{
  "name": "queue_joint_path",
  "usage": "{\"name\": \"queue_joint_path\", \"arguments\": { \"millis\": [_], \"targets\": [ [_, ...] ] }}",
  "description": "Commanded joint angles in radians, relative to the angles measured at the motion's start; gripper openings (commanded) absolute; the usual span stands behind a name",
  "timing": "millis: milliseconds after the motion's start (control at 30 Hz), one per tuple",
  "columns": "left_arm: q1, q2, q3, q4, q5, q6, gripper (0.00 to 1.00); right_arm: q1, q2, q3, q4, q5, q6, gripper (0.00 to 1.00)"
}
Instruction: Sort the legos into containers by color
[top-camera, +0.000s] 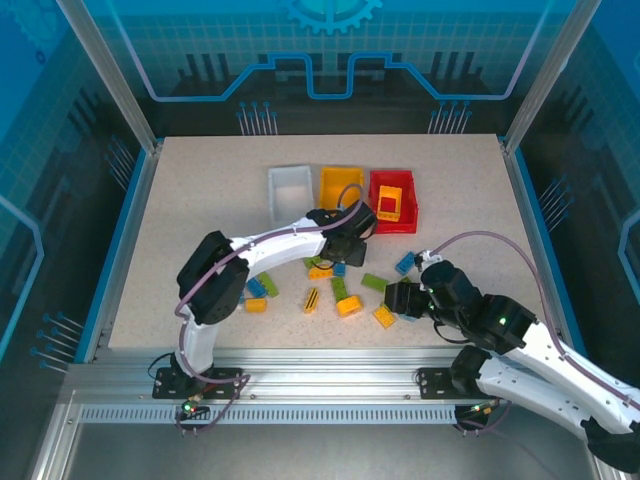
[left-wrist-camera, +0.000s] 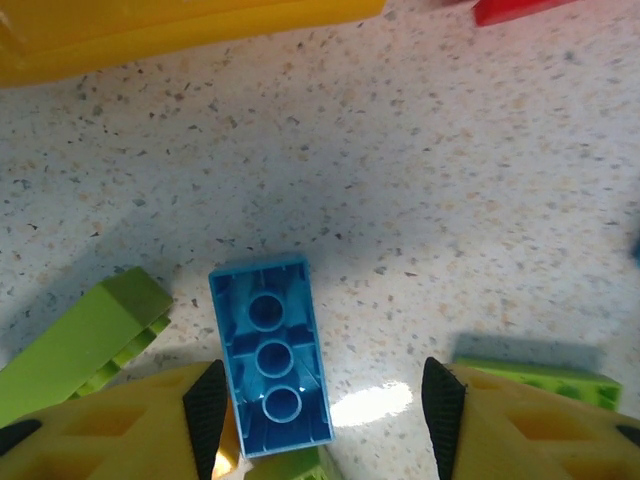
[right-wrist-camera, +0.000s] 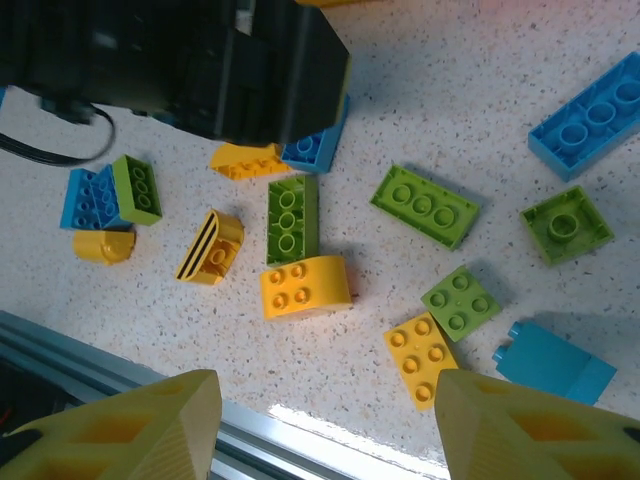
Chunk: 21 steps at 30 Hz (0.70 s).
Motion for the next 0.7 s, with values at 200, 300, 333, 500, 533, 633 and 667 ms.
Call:
{"name": "queue_joint_path", "arguments": {
  "millis": [200, 300, 333, 500, 533, 633, 667],
  "targets": [
    [-0.001, 0.067, 0.032, -0.038, -0.058, -0.025, 0.59, 0.013, -0.009, -0.01, -0.032, 0.027, 0.022, 0.61],
    [-0.003, 0.081, 0.036, -0.037, -0.055, -0.028, 0.59, 0.013, -0.002, -0.008, -0.032, 0.025, 0.023, 0.61],
    [-0.002, 0.087, 0.035, -0.035, -0.053, -0.028, 0.59, 0.012, 0.001, -0.007, -0.031, 0.025, 0.021, 0.61],
    [-0.004, 0.092, 0.027, -0.029, -0.052, -0.032, 0.59, 0.013, 0.004, -0.006, -0.033, 0.026, 0.025, 0.6],
    [-0.006, 0.092, 0.027, -0.03, -0.053, -0.031, 0.59, 0.013, 0.002, -0.006, -0.033, 0.026, 0.024, 0.6],
    [-0.006, 0.095, 0.029, -0.024, -0.046, -0.032, 0.58, 0.013, 0.0, -0.004, -0.038, 0.029, 0.023, 0.6],
    [-0.005, 0.102, 0.029, -0.026, -0.043, -0.032, 0.57, 0.013, -0.001, -0.005, -0.04, 0.031, 0.024, 0.6]
  ]
}}
